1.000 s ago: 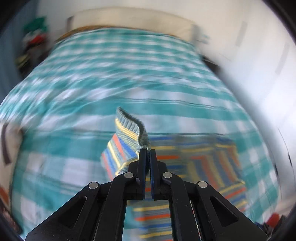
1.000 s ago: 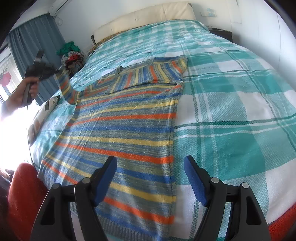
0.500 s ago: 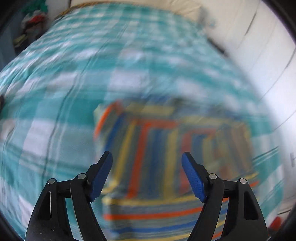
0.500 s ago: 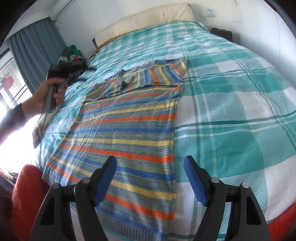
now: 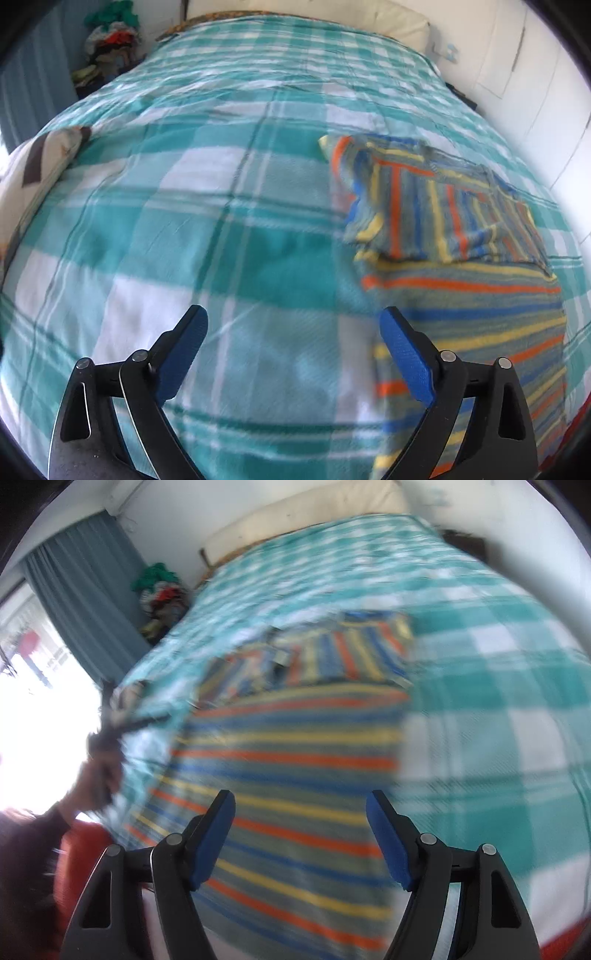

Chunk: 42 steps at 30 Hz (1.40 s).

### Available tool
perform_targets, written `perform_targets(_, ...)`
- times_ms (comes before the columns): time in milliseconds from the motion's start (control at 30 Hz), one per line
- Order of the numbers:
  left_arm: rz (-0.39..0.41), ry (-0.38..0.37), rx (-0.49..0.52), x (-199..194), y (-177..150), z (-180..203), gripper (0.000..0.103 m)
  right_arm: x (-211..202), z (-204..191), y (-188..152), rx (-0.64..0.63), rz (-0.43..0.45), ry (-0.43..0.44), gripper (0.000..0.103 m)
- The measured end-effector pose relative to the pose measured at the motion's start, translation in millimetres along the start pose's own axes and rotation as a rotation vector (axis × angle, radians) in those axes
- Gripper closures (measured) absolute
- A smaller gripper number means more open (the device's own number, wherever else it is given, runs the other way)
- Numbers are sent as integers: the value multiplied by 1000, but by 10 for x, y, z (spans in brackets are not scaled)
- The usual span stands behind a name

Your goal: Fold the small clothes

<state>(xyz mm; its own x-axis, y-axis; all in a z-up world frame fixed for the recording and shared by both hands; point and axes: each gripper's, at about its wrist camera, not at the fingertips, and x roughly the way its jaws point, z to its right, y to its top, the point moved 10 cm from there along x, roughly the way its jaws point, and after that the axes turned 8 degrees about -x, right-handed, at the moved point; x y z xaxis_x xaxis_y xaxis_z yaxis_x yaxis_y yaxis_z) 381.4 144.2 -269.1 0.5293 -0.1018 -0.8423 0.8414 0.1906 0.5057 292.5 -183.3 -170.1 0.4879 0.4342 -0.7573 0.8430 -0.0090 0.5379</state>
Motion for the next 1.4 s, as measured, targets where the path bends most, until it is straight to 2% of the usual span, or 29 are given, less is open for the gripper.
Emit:
perform_targets(67,-29,11,-74,159,-242,-251,8,284,-163,363,22,-2,110,36)
perform_targets(100,-14,3,-96,183,-304,-306,8,475,-167,517,32,-8,130,40)
perform_targets(133,51,-36,-105,133,-347,-330,8,640,-150,617,37,-19,124,50)
perform_targets(167,79,-47,-114,104,-336,-327,7,907,-83,733,50,-45,110,55)
perform_targets(267,50,-24,-63,173,-330,-243,1,1568,105,863,124,-130,107,71)
perform_targets(367,59,-20,-46,184,-325,-219,1,2026,211,799,232,-207,132,71)
perform_targets(467,63,-51,-67,178,-307,-249,1,2281,254,712,274,-241,104,74)
perform_targets(500,64,-59,-73,166,-316,-265,1,2296,261,727,272,-234,96,82)
perform_targets(533,66,-65,-77,162,-315,-279,1,2256,282,760,265,-216,70,102)
perform_targets(600,73,-76,-84,139,-326,-287,1,2035,274,865,241,-140,42,103)
perform_targets(633,76,-79,-86,140,-326,-282,1,1943,309,861,225,-136,4,103)
perform_targets(733,80,-82,-87,147,-323,-279,1,1989,417,709,193,-214,-28,102)
perform_targets(800,80,-77,-84,150,-323,-275,1,2004,482,717,199,-218,-31,96)
perform_targets(833,81,-75,-82,151,-323,-275,1,1974,490,744,218,-197,-10,84)
perform_targets(867,81,-73,-80,151,-327,-272,1,1940,475,774,241,-175,25,64)
perform_targets(900,82,-71,-79,152,-326,-270,1,1892,474,800,262,-151,37,56)
perform_targets(933,84,-71,-79,152,-326,-270,1,1875,481,815,274,-134,34,55)
perform_targets(1067,86,-68,-78,160,-327,-272,1,1912,653,1126,331,-33,12,55)
perform_targets(1167,87,-64,-75,161,-331,-268,1,2212,786,1278,348,-85,-23,56)
perform_targets(1233,86,-65,-76,161,-331,-265,1,2340,841,1322,372,-98,-14,60)
perform_targets(1300,86,-64,-75,162,-331,-265,1,2510,792,1277,354,-156,37,81)
perform_targets(1333,86,-64,-76,162,-330,-266,1,2554,780,1262,308,-185,-2,100)
perform_targets(1400,88,-66,-77,161,-331,-264,1,2402,728,1417,156,-127,-110,100)
